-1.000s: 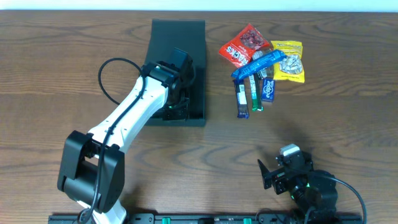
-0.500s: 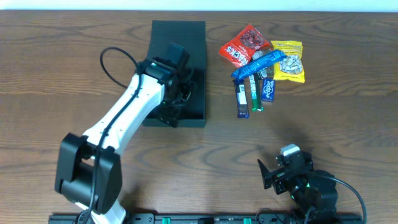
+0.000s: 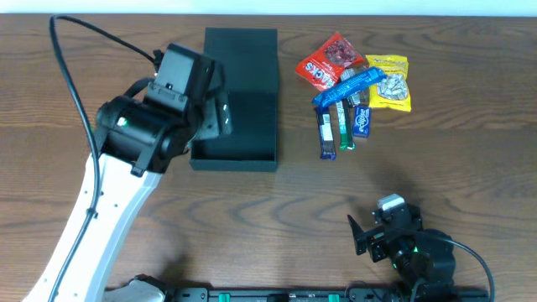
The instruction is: Pack container
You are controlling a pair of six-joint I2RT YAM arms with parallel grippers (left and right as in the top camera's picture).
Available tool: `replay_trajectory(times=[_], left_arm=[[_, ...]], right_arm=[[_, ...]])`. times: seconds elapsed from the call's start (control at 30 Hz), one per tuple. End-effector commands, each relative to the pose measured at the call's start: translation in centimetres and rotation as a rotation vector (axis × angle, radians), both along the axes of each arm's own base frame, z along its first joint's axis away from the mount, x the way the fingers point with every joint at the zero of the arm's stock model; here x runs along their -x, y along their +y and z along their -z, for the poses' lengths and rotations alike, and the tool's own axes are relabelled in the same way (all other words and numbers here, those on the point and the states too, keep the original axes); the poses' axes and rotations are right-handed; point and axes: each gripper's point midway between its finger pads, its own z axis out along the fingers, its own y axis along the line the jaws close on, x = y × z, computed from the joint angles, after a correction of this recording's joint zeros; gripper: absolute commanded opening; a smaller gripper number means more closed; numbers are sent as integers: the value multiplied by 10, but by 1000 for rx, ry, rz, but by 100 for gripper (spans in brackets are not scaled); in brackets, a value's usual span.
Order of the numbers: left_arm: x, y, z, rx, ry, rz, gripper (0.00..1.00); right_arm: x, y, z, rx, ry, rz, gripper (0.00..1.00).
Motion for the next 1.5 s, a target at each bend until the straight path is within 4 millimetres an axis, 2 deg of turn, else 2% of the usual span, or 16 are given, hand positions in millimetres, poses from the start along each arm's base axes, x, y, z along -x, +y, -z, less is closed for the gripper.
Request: replay_trajectory(times=[0.0, 0.2, 0.4, 0.53, 0.73, 0.83, 0.9, 1.0, 1.07, 1.13, 1.23, 1.47], left_arm=[[3, 14, 9, -163, 45, 112, 95], [6, 15, 18, -173, 75, 114, 96], [4, 14, 17, -168, 64, 113, 95], [4, 12, 17, -156, 66, 107, 95], [4, 12, 17, -155, 66, 107, 95], [4, 12, 17, -155, 65, 107, 95], [3, 12, 17, -154, 61, 107, 95], [1, 9, 16, -140, 54, 111, 95], [-1, 4, 15, -117, 46, 121, 95], [-3, 1, 14, -101, 35, 126, 95], [-6, 0, 13, -96, 20, 126, 95], [-23, -7, 4, -73, -52, 122, 95]], right_arm=[[-1, -2, 1, -5, 2, 18, 99], [-1, -2, 1, -6, 2, 18, 99], [-1, -2, 1, -5, 1, 18, 99], [-4, -12, 1, 33, -9, 60, 99], [-5, -9, -3, 18, -24, 54, 99], [-11, 8, -23, -157, -59, 36, 99], [-13, 21, -41, -425, -20, 85, 99], [-8, 30, -41, -815, 186, 238, 99], [-6, 32, -38, -977, 291, 331, 99], [-5, 31, -35, -1007, 318, 363, 99], [-9, 32, -46, -1033, 284, 344, 99], [-29, 30, -91, -1040, 78, 244, 99]])
